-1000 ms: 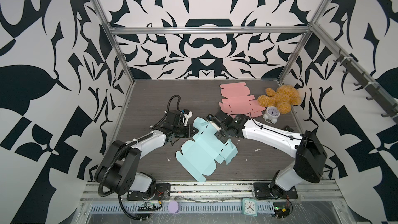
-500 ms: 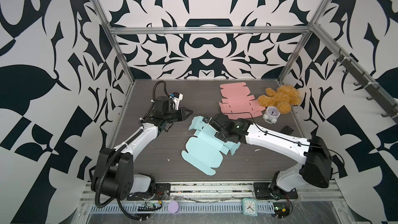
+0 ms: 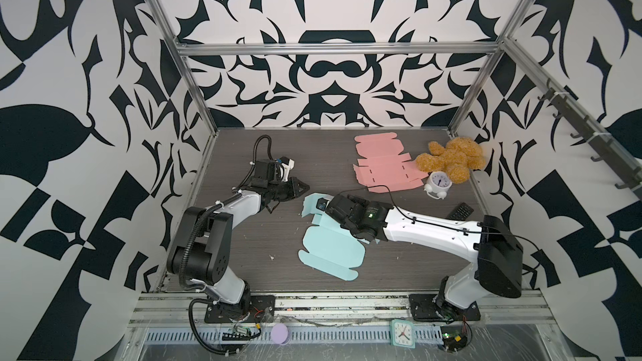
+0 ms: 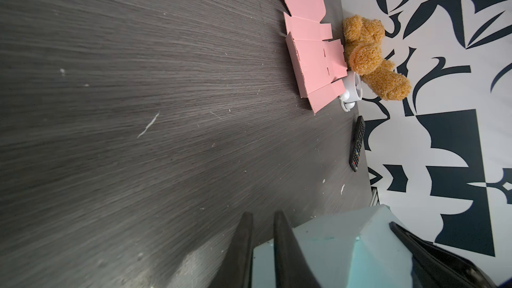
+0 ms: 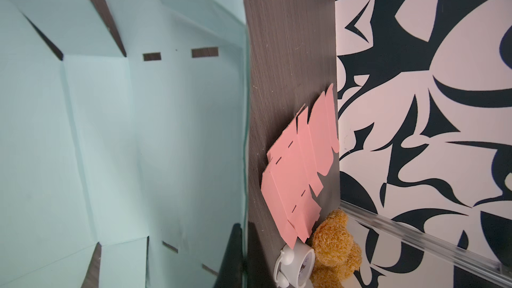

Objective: Fold the paper box

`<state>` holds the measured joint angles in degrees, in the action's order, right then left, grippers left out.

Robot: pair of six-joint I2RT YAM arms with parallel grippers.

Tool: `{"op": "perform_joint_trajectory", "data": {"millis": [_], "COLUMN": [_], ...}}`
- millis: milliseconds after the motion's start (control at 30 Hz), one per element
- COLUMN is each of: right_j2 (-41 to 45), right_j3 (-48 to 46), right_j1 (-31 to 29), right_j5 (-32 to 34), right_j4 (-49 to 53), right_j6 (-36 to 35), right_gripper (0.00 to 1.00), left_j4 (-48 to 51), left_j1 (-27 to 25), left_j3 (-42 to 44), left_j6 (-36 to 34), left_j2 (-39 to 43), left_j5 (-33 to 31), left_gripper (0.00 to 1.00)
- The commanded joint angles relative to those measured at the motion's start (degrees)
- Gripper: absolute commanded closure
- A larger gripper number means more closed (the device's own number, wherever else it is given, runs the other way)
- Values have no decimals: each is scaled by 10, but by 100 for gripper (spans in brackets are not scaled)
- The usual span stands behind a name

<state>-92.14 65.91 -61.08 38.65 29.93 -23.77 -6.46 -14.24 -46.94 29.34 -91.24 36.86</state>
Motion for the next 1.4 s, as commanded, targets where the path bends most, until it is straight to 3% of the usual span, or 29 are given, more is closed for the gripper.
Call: {"op": "perform_joint_trajectory", "data": {"millis": [0,867,1133,1367], "right_j2": [-3,-12,8,25], "right_j3": [-3,-103,-140,-151], "right_j1": [-6,-48,-66,-76], "right_j5": [36,86,98,98], "right_j4": [-28,-223,-281,-291], "right_j6": [-33,-217,-260,-271], "right_gripper": [100,100,100,100], "left_j4": [-21,-78,-155,-161], "left_j1": [-3,-47,-56,-68], "left_j3": [26,158,244,281], "left_j6": [0,9,25,19], "left_j2": [-1,81,124,171], "left_j5": [22,16,10,-20], "left_gripper": [79,74,67,59]}}
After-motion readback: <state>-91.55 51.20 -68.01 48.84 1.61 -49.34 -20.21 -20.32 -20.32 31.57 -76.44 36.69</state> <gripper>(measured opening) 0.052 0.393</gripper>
